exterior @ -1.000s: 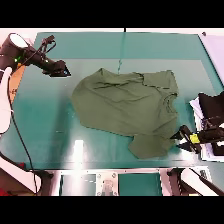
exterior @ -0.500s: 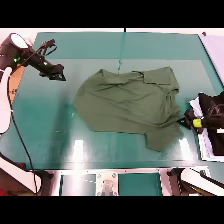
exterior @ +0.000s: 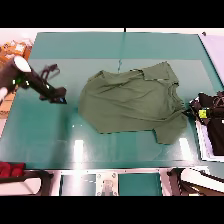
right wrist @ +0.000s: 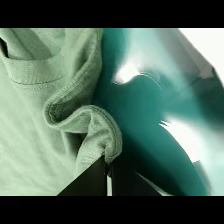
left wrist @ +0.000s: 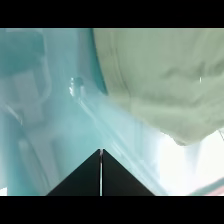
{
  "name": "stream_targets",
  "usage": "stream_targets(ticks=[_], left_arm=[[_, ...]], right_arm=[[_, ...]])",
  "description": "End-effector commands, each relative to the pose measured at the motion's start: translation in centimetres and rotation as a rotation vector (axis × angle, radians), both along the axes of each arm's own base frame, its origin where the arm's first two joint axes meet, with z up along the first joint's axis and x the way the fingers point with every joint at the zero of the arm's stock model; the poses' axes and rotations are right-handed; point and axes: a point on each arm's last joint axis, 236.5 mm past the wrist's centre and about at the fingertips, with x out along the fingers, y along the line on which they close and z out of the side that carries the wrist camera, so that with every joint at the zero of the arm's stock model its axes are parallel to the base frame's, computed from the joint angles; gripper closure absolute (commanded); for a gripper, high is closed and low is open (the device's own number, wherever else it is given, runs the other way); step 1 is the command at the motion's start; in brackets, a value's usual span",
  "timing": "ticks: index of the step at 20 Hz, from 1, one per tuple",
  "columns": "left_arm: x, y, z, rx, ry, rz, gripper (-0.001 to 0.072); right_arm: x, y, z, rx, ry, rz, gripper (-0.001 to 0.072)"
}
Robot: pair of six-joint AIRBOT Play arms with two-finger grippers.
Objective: Fold the shirts.
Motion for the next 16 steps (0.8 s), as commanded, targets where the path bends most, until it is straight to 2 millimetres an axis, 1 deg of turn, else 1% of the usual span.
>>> stream_targets(ticks=[1, 2, 3, 4, 6, 8, 10, 11, 14, 16], left_arm=[[-2.5, -4.1, -2.3, -0.063, -0.111, 0.105, 0.0436], [-3.1, -5.9, -3.0, -0.098, -0.102, 0.107, 0.0242], [-3.7, -7.5, -3.8, -0.114, -0.104, 0.102, 0.0316], [-4.4, -9.3, -4.6, -0.128, -0.105, 0.089, 0.0353], [-5.8, -12.1, -5.7, -0.145, -0.088, 0.057, 0.0353], [-7.7, -13.9, -6.9, -0.137, -0.034, 0.012, 0.0353], [-9.2, -14.5, -7.6, -0.128, 0.018, -0.016, 0.0353], [-9.8, -14.5, -7.5, -0.128, 0.042, -0.025, 0.0353], [-9.9, -14.2, -7.7, -0.113, 0.055, -0.015, 0.0345], [-9.5, -14.2, -7.7, -0.115, 0.043, -0.003, 0.0345]], right_arm=[[0.7, 0.8, 0.0, 0.012, -0.013, 0.021, 0.0690], [0.9, 1.2, 0.0, 0.010, -0.018, 0.036, 0.0690], [1.0, 1.5, 0.0, 0.008, -0.020, 0.049, 0.0690], [1.0, 1.7, 0.0, 0.010, -0.021, 0.054, 0.0690], [1.4, 2.1, 0.2, 0.023, -0.031, 0.050, 0.0690], [1.5, 2.2, 0.3, 0.030, -0.036, 0.046, 0.0690], [1.5, 2.2, 0.4, 0.032, -0.037, 0.046, 0.0689], [1.5, 2.2, 0.4, 0.030, -0.038, 0.048, 0.0689], [1.5, 2.2, 0.4, 0.030, -0.038, 0.049, 0.0690], [1.5, 2.2, 0.4, 0.030, -0.038, 0.049, 0.0690]])
